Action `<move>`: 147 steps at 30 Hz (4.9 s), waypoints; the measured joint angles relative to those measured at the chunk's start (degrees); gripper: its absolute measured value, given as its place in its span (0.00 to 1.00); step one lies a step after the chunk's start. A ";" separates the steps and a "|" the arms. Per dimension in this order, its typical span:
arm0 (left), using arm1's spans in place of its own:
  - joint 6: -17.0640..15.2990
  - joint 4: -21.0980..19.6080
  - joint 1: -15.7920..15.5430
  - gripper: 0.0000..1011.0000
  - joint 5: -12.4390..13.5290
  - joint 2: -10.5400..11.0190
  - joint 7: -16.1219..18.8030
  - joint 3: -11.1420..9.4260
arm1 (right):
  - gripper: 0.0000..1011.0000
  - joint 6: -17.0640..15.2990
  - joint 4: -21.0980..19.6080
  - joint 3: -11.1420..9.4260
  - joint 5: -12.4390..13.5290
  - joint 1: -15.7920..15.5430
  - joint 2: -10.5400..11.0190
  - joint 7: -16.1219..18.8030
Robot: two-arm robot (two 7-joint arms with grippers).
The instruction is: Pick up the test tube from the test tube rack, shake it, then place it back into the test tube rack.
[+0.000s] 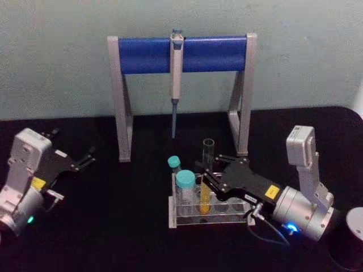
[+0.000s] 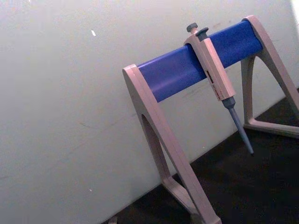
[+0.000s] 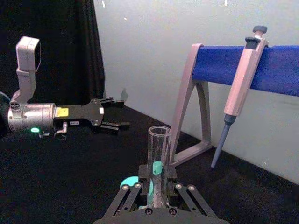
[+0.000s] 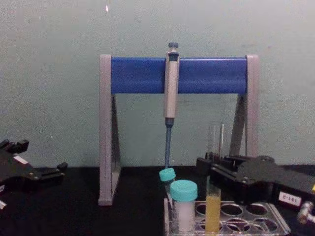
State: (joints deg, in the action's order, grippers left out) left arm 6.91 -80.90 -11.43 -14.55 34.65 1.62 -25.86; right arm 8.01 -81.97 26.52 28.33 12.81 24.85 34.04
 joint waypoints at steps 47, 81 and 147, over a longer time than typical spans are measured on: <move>0.00 0.00 0.00 0.99 0.00 0.00 0.00 0.00 | 0.59 -0.85 2.00 0.20 -0.84 0.17 -1.12 -0.30; 0.00 0.00 0.00 0.99 0.00 0.00 0.00 0.00 | 0.99 -0.09 -0.37 -0.22 -0.73 0.14 -0.60 0.03; 0.00 0.00 0.00 0.99 0.00 0.00 0.00 0.00 | 0.99 -9.26 -3.86 -17.30 -13.70 -14.44 -8.68 -25.83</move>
State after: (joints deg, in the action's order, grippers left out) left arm 6.91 -80.90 -11.43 -14.55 34.65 1.62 -25.86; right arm -1.26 -85.82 9.22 14.63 -1.63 16.18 8.21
